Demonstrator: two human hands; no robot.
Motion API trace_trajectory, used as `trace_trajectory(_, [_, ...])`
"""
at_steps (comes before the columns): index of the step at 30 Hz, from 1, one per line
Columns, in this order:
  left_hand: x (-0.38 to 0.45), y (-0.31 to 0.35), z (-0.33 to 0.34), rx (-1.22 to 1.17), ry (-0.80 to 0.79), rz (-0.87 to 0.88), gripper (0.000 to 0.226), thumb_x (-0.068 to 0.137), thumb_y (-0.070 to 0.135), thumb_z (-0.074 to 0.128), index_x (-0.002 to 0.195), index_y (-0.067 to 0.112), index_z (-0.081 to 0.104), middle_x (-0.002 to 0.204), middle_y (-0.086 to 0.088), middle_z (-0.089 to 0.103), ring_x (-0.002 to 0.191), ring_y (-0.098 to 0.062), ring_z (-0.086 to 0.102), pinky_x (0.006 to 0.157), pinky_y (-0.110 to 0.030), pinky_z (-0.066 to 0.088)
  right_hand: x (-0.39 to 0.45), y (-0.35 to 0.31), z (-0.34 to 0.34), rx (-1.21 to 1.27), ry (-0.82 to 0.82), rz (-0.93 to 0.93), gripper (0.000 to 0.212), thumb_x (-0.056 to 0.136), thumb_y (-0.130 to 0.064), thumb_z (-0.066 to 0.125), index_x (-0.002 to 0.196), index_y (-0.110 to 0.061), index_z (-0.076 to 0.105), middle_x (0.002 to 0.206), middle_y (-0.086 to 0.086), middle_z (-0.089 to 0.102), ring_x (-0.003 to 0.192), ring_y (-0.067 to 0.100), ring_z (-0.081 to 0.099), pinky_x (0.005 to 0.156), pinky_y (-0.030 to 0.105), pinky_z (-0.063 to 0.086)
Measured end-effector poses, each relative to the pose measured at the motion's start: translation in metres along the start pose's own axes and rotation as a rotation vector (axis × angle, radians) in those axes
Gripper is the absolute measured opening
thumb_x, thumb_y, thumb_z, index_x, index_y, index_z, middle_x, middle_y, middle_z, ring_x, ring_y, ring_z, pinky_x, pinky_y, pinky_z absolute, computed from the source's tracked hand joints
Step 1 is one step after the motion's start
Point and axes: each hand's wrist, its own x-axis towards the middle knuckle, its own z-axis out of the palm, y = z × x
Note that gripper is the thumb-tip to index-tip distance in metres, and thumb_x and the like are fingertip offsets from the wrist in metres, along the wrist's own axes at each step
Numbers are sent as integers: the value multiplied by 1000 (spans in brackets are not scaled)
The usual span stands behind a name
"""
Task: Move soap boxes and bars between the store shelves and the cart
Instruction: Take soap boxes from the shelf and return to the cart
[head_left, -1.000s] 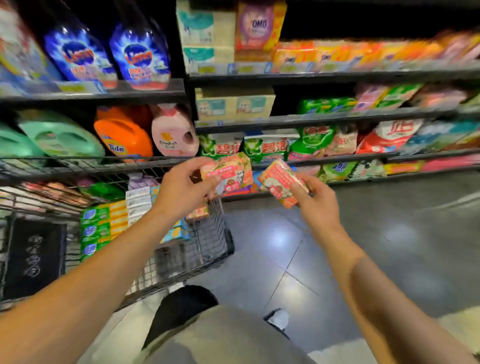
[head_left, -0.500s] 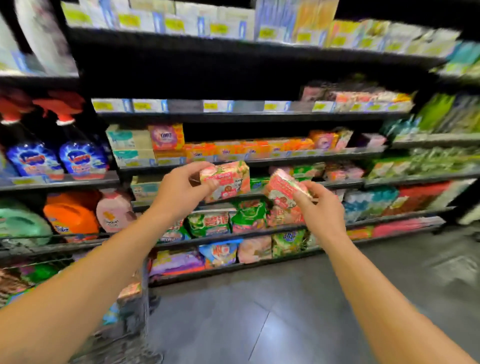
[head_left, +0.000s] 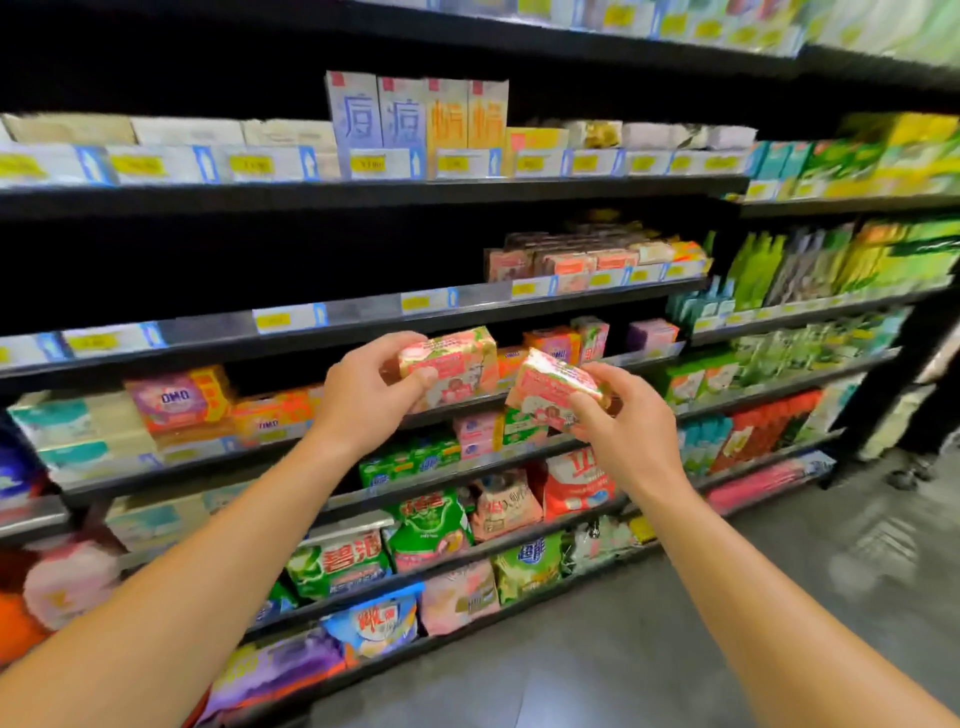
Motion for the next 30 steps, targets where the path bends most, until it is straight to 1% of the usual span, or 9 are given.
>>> trace_trajectory(2, [29,-3,18,16,13,10,36,91,31,67,126,25,62,88,5,65,89,-17,65,78,-25,45,28,11,0,-28,-2,-12,41,93,-37,64,132,-27,60,114,-8,58,96,10,62,83,43,58])
trace_trajectory(5, [71,-7,43,31,32,7,40,91,33,66,130,23,60,90,2,65,90,-18,65,80,-27,46,70,26,1,-24,-11,-7,40,95,-33,64,133,-23,59,114,-6,57,83,2,63,77,40,60])
trace_trajectory(7, [98,-9,55,25,43,4,40,92,33,66,130,23,60,93,1,67,91,-16,65,80,-27,48,96,35,2,-62,-17,-18,41,95,-32,63,134,-21,58,111,-6,56,80,-1,60,73,28,58])
trace_trajectory(9, [122,-8,65,34,52,17,37,92,31,65,128,24,60,102,4,67,94,-12,63,79,-21,48,118,42,3,-114,-27,-31,40,96,-32,63,134,-21,58,110,-7,54,81,0,57,67,13,48])
trace_trajectory(11, [144,-6,74,35,51,11,35,93,28,65,127,23,61,110,4,66,97,-11,63,79,-17,48,139,49,4,-135,-32,-41,41,95,-33,63,134,-21,58,111,-7,54,90,6,57,72,18,44])
trace_trajectory(14, [172,-8,89,65,60,7,38,93,26,66,130,21,59,121,1,63,108,-14,60,88,-30,51,167,60,8,-153,-45,-61,40,95,-32,64,133,-20,59,110,-8,55,94,6,52,79,22,40])
trace_trajectory(20, [229,-8,123,147,146,8,43,88,22,71,130,18,61,120,-1,63,103,-11,56,88,-24,43,217,84,19,-125,-90,-111,41,93,-34,66,132,-23,59,114,-8,59,101,6,55,87,27,49])
trace_trajectory(24, [264,-13,146,173,157,-39,44,87,23,71,129,18,62,122,-4,64,110,-19,59,92,-25,43,253,99,20,-102,-138,-181,40,92,-31,68,130,-23,62,112,-10,58,102,5,55,92,28,49])
trace_trajectory(30, [294,-28,168,247,105,-168,45,89,24,71,132,19,60,130,-3,62,119,-19,56,99,-27,44,298,124,28,-23,-269,-273,40,91,-31,69,130,-23,62,112,-14,59,105,3,56,95,29,49])
